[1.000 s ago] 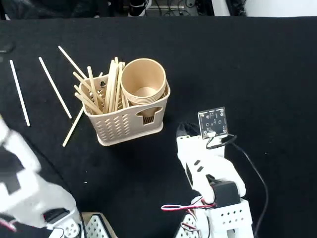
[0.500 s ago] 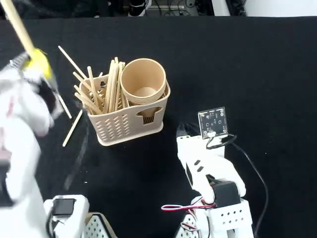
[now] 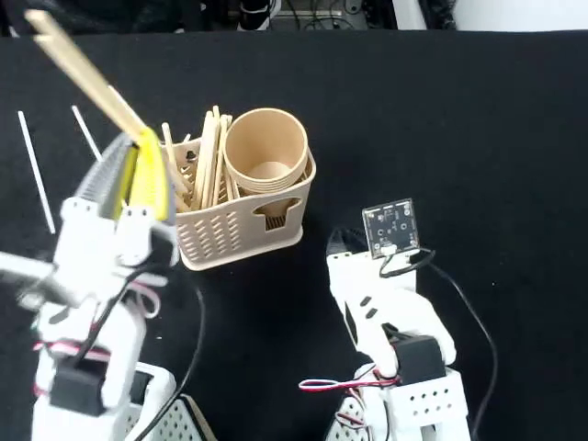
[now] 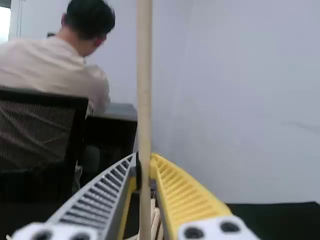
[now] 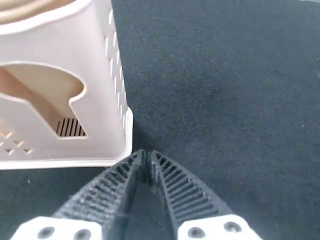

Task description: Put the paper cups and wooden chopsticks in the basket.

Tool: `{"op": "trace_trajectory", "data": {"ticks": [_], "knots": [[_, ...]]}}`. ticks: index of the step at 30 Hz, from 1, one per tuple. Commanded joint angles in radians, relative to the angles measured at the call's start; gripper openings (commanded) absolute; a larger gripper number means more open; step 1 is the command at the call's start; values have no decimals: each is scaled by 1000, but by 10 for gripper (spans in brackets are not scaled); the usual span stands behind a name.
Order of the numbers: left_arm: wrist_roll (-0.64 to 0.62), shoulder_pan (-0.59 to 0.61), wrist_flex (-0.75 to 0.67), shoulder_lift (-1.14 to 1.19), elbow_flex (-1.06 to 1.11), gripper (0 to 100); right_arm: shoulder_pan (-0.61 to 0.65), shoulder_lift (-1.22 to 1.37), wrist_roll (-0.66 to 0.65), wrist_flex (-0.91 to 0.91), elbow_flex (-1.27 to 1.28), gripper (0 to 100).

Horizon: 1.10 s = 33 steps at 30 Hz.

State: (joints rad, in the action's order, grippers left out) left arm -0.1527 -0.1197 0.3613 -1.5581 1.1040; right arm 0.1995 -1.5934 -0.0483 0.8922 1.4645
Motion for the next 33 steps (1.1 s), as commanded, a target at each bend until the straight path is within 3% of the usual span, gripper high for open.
{"op": "trace_trajectory", "data": {"ticks": [1,8,11,17,20,24,27,33], "knots": [[-3,-7,-38,-11,99,29,6,-10,-12,-20,-5,26],[12,-4,-34,-11,182,50,6,-10,-12,-20,-4,28],[58,-2,58,-11,147,145,6,-10,-12,-20,-4,28],[41,36,295,-11,-91,160,9,-10,-12,-20,-4,28],[46,137,413,-8,-234,160,9,-10,-12,-20,-4,28],[41,380,512,120,-410,160,11,-10,-14,-26,5,28],[41,516,572,333,-518,160,11,-10,-14,-26,5,28],[48,674,594,824,-679,160,11,-10,-14,-25,5,28]]}}
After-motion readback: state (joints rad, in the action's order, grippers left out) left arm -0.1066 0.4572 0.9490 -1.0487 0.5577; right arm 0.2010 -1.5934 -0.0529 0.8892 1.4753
